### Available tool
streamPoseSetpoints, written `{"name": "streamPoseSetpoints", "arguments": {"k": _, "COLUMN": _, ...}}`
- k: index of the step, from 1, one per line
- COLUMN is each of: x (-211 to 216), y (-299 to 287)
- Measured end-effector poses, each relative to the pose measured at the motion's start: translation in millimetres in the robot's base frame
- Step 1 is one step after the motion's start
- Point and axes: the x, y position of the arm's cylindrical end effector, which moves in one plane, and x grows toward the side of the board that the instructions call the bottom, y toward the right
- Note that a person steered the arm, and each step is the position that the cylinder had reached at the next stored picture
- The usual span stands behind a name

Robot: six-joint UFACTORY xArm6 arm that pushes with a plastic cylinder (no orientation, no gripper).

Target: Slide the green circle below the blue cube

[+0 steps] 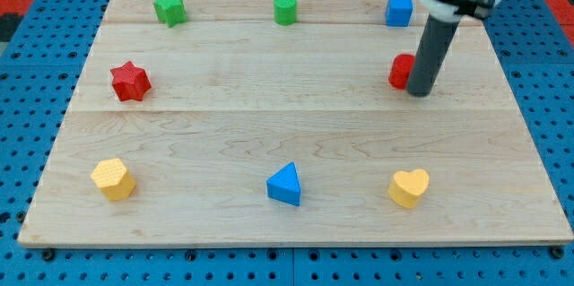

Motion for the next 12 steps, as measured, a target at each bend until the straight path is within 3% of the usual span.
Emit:
{"name": "streamPoseSetpoints", "arguments": {"k": 1, "x": -30, "y": 3}}
{"name": "streamPoseSetpoints", "arguments": {"k": 2, "x": -15, "y": -27}}
{"name": "streamPoseSetpoints", "arguments": {"k": 3, "x": -67, "y": -91}}
{"name": "streamPoseSetpoints", "arguments": {"k": 4, "x": -128, "y": -49}}
{"name": "streamPoseSetpoints", "arguments": {"k": 5, "x": -182, "y": -53}}
{"name": "streamPoseSetpoints", "arguments": {"k": 6, "x": -200, "y": -66}}
{"name": "streamPoseSetpoints", "arguments": {"k": 8, "x": -201, "y": -59}}
{"name": "streamPoseSetpoints", "arguments": {"k": 10, "x": -198, "y": -146}}
{"name": "streamPoseSetpoints", "arguments": {"k": 12, "x": -198, "y": -147}}
